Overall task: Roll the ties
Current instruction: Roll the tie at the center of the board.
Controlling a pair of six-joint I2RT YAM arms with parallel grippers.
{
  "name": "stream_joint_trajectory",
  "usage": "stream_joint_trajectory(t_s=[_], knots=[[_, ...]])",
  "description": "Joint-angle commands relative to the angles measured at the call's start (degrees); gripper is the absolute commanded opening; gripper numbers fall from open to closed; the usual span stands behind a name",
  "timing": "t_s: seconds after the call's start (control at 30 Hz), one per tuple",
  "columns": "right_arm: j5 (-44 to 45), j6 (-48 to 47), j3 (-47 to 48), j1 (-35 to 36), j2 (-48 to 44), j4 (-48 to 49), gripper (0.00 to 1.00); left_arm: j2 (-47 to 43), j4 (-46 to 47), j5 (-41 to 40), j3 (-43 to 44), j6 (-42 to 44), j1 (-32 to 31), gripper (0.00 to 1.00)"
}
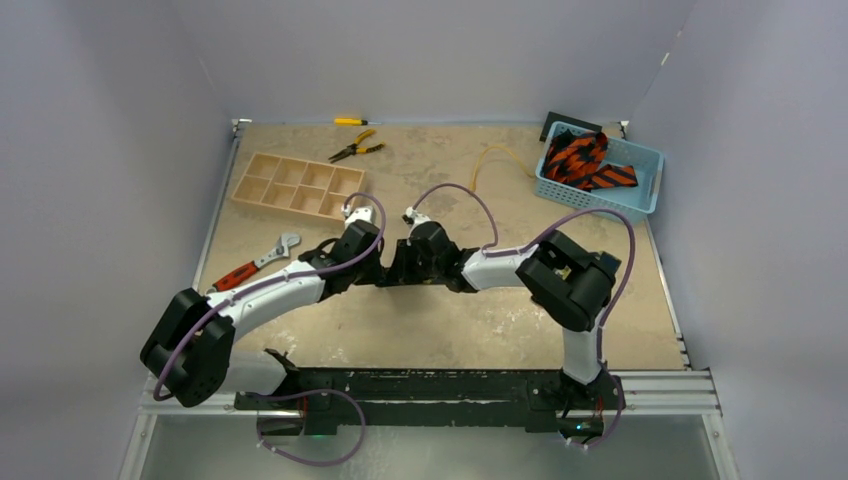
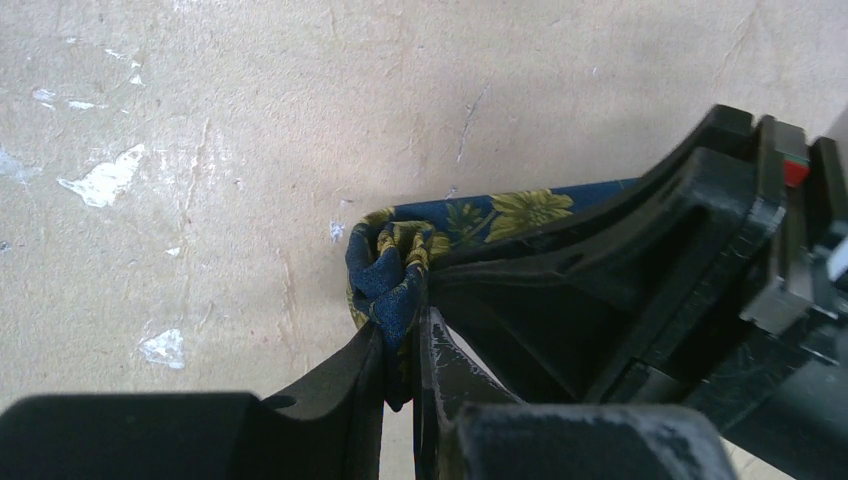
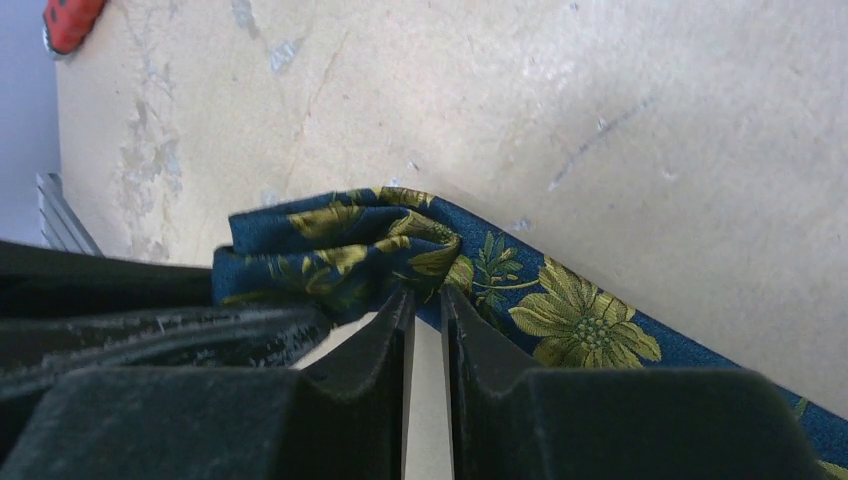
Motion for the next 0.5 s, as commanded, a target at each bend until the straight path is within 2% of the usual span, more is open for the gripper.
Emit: stream_joint_trajectory(t_s=[0.0,0.2,0.47], knots=[[-1.7,-0.5,3.2,-0.1,2.4,1.5,0.19,-1.2,1.9,2.8,2.7,-0.8,-0.7,0.00],[-2.0,-0.4,3.2,-0.1,2.9,2.8,0.20,0.5,4.1,4.4,3.1,-0.9,-1.6,0.00],[4.3,-0.5,-4.1,-0.8,-5.2,0.5,0.33,2.9,3.1,0.6,3.5,0.5,-1.8,0.00]])
